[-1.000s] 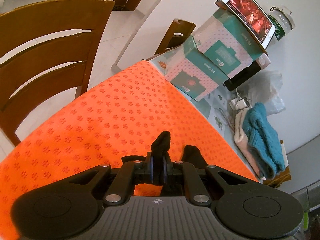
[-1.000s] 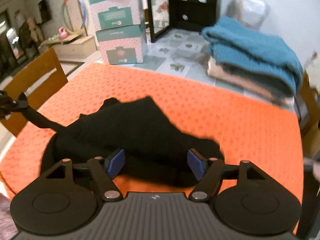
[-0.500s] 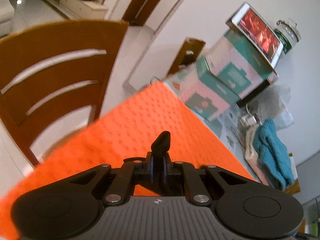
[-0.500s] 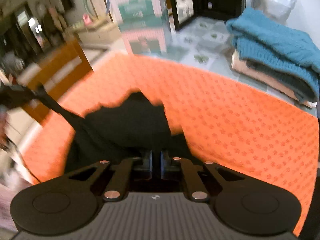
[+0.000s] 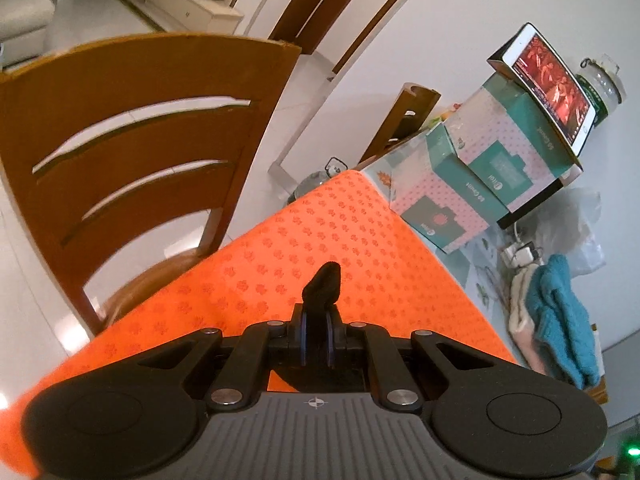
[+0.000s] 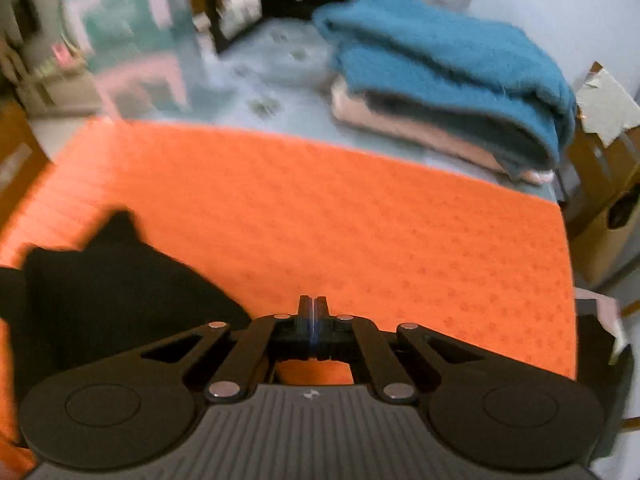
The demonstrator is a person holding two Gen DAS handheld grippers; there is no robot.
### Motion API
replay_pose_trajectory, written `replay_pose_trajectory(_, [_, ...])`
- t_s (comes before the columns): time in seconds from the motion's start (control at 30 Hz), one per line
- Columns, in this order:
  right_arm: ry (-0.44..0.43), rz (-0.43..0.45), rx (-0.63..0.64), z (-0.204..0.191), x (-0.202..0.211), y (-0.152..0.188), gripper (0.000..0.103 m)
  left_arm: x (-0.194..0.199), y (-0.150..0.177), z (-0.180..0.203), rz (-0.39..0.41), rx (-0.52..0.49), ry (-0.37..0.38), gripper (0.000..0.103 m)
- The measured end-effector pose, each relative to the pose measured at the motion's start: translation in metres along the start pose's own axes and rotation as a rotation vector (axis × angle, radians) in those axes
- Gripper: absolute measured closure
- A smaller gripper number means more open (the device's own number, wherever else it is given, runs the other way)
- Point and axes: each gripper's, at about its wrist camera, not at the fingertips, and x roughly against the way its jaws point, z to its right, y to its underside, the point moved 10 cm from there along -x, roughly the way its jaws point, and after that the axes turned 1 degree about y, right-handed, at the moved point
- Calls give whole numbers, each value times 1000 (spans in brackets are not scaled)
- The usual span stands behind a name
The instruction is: Fold clothes
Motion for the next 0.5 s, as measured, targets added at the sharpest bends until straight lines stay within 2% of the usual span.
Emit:
replay_pose_trajectory(0.17, [-27, -13, -14, 0, 0, 11, 101, 0, 3, -2, -5, 13, 1, 91])
replay_pose_trajectory(0.33, [-102, 23, 41, -26, 27, 4, 98, 0, 5, -2, -8, 23, 1, 91])
replay_pose_trajectory(0.4, [-142, 34, 62, -41, 39, 3, 90, -1, 5, -3, -9, 29, 2, 91])
replay_pose_trajectory(0.47, [-178, 48, 96, -59, 51, 3, 73, 0, 5, -4, -10, 32, 6, 91])
replay_pose_trajectory(0.5, [-198, 54, 116, -70, 57, 3, 69, 0, 6, -5, -10, 33, 7, 91])
